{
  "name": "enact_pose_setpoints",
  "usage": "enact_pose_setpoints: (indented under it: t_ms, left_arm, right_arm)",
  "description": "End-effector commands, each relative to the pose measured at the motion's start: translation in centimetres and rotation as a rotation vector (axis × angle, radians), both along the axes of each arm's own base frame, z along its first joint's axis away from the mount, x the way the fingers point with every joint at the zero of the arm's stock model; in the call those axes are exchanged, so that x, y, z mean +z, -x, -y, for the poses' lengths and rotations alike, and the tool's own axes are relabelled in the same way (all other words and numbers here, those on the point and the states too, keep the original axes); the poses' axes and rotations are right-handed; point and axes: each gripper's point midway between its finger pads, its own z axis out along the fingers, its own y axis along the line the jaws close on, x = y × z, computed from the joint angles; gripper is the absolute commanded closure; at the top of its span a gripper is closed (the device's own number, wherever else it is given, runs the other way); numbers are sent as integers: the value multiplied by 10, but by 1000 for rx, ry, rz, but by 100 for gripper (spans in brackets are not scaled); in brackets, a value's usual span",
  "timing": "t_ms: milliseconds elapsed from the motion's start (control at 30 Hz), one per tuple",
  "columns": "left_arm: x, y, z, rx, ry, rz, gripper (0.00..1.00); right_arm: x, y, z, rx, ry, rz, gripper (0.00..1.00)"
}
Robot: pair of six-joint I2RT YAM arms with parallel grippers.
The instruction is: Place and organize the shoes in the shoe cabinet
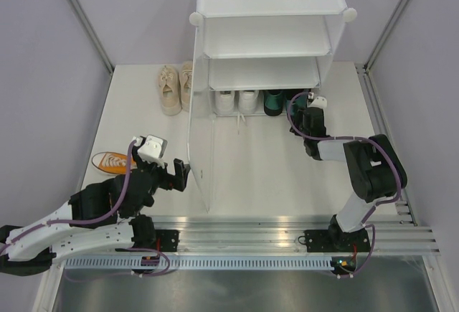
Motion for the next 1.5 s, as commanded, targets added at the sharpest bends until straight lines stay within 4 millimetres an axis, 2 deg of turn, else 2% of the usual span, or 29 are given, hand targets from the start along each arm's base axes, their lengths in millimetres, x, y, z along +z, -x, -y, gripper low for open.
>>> enact_pose_setpoints:
  t_ms: [0,67,100,167,300,367,400,467,600,667,767,800,867,900,967,1000,1067,1100,1467]
  left_arm:
    - [0,-5,-3,20,-30,19,0]
    - [0,-5,-3,20,-29,20,0]
    - [0,-5,-3,22,-29,20,0]
    - [1,-4,-3,17,-27,19,0]
    - [1,-4,-2,15,-23,18,0]
    - [1,-4,-2,11,-22,16,0]
    - [1,-3,-2,9,-19,17,0]
    - [1,-3,-1,6,-19,16,0]
    - [2,-3,-1,2,-15,15,0]
    - [1,-2,-1,2,-15,15,0]
    - [2,-3,-1,2,-14,15,0]
    - [2,-3,-2,4,-15,15,0]
    - [2,-3,-2,4,-14,16,0]
    - [1,-3,-2,5,-17,15,0]
    - [1,-3,-2,5,-16,16,0]
    - [2,-3,-2,5,-14,17,0]
    - [1,-3,-2,4,-15,15,0]
    - [1,-3,-1,4,-15,15,0]
    - [0,-3,0,0,-22,14,0]
  right_arm:
    - [86,-42,24,-116,-16,297,55]
    - [83,-31,17,-90,-65,285,51]
    - [90,-26,15,-82,-89,299,47]
    - [85,-17,7,-54,-137,279,42]
    - [82,3,6,-51,-230,266,28]
    - [82,9,10,-55,-272,272,25]
    - [85,10,7,-44,-319,281,20]
    - [80,13,13,-63,-406,273,14]
    - [83,9,12,-21,-565,301,5]
    - [86,4,12,-13,-585,314,2]
    - [88,-7,10,-9,-608,314,2]
    - [81,-10,9,-14,-616,300,2]
    - [87,-17,6,-5,-656,319,2]
    - [80,-19,6,-9,-671,310,2]
    - [85,-22,4,-9,-716,338,2]
    - [79,-23,4,-15,-727,334,2]
    - [81,-25,3,-18,-772,351,2]
    - [73,-27,2,-24,-779,336,2]
    - [45,-35,4,-59,-836,293,2]
